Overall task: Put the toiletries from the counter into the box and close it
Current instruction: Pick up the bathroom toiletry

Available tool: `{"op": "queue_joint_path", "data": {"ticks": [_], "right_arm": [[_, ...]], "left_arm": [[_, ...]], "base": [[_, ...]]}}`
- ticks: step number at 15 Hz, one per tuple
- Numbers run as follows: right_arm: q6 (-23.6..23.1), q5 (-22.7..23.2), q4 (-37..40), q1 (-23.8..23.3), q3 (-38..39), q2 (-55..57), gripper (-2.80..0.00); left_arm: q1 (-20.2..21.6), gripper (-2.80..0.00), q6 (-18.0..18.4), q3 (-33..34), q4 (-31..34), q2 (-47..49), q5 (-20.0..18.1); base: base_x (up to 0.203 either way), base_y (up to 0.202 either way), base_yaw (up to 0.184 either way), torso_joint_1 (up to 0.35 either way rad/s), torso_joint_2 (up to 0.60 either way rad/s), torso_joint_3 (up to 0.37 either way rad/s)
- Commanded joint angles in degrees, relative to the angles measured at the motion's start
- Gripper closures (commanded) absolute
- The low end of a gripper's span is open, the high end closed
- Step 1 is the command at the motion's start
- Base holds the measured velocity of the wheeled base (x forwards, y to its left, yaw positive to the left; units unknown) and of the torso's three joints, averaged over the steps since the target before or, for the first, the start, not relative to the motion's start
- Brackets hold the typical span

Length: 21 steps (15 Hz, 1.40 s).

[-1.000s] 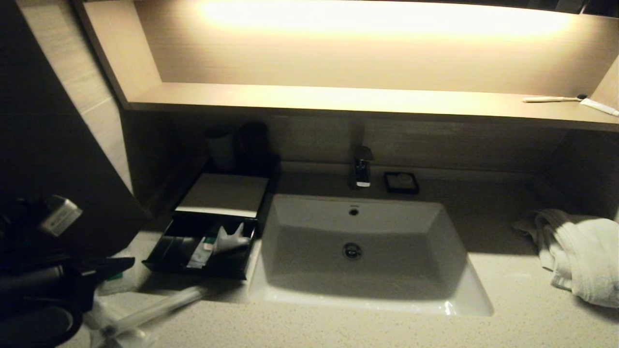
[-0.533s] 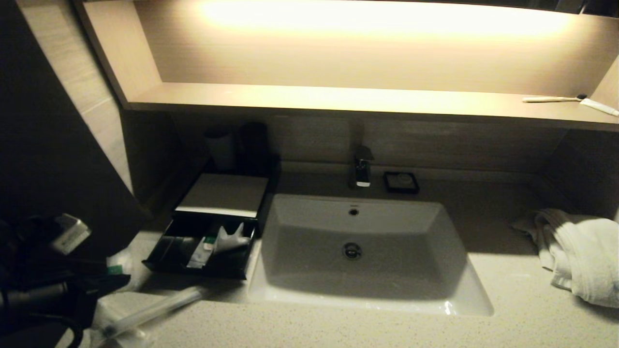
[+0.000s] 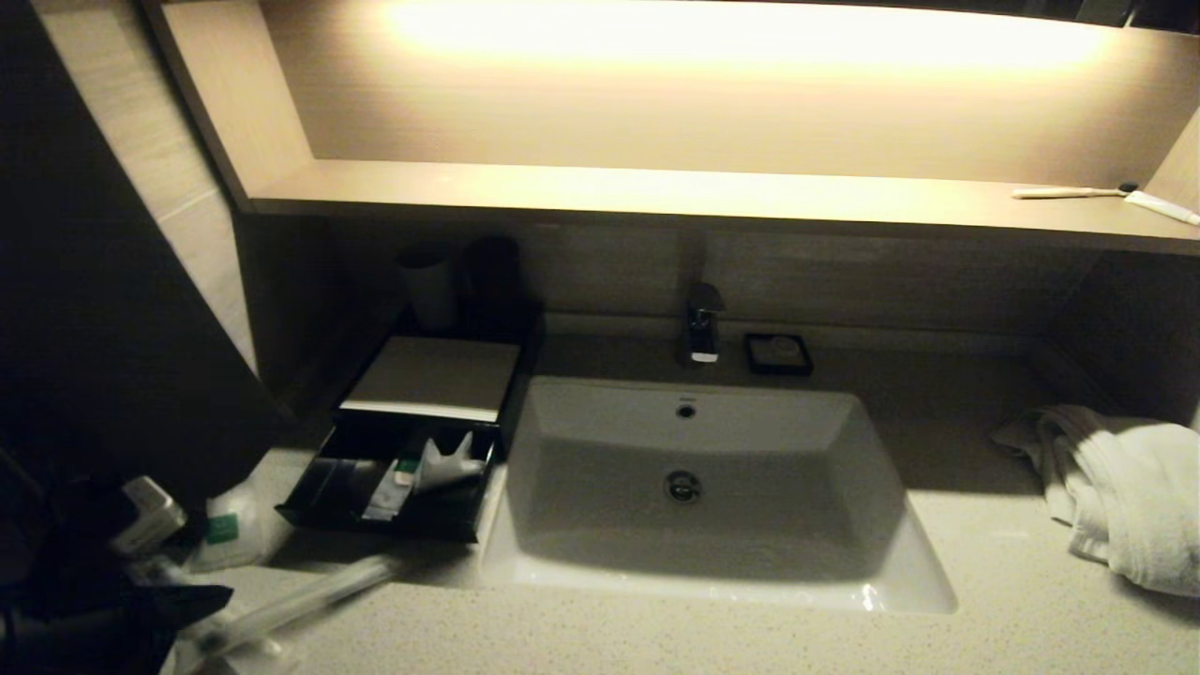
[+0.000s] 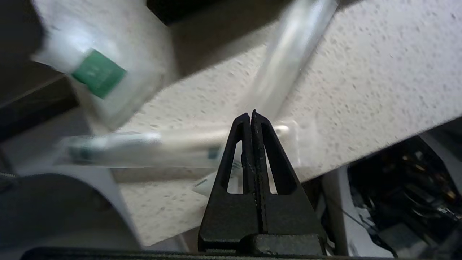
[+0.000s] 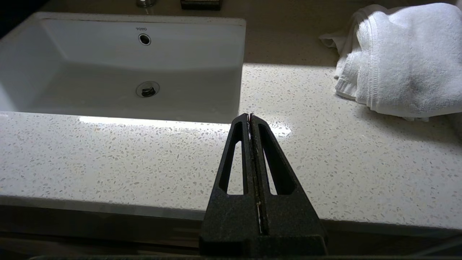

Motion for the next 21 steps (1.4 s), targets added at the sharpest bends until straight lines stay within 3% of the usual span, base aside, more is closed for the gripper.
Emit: {"op": "queue_joint_path", "data": {"ticks": [1, 3, 8, 17, 21], "right_arm": [[0.0, 0.0, 0.0, 0.0, 0.0, 0.0, 0.00], [0.0, 0.0, 0.0, 0.0, 0.0, 0.0, 0.00], [0.0, 0.0, 0.0, 0.0, 0.0, 0.0, 0.00], [0.0, 0.0, 0.0, 0.0, 0.0, 0.0, 0.00], [0.0, 0.0, 0.0, 0.0, 0.0, 0.0, 0.00]], "left_arm": [[0.5, 0.00, 1.8, 1.1, -0.1, 1.4, -1.3], [0.5, 0.00, 4.9, 1.7, -0.1, 1.4, -3.5], [0.5, 0.00, 6.6, 1.6, -0.1, -0.1, -6.0], [0.4, 0.00, 20.7, 3.6, 0.2, 1.1, -6.1], [0.2, 0.00, 21.5, 3.2, -0.1, 3.9, -6.0]], "base": [[0.000, 0.000, 0.000, 0.000, 0.00, 0.000], [0.000, 0.000, 0.000, 0.000, 0.00, 0.000], [0.000, 0.000, 0.000, 0.000, 0.00, 0.000], [0.000, 0.000, 0.000, 0.000, 0.00, 0.000], [0.000, 0.000, 0.000, 0.000, 0.00, 0.000]]}}
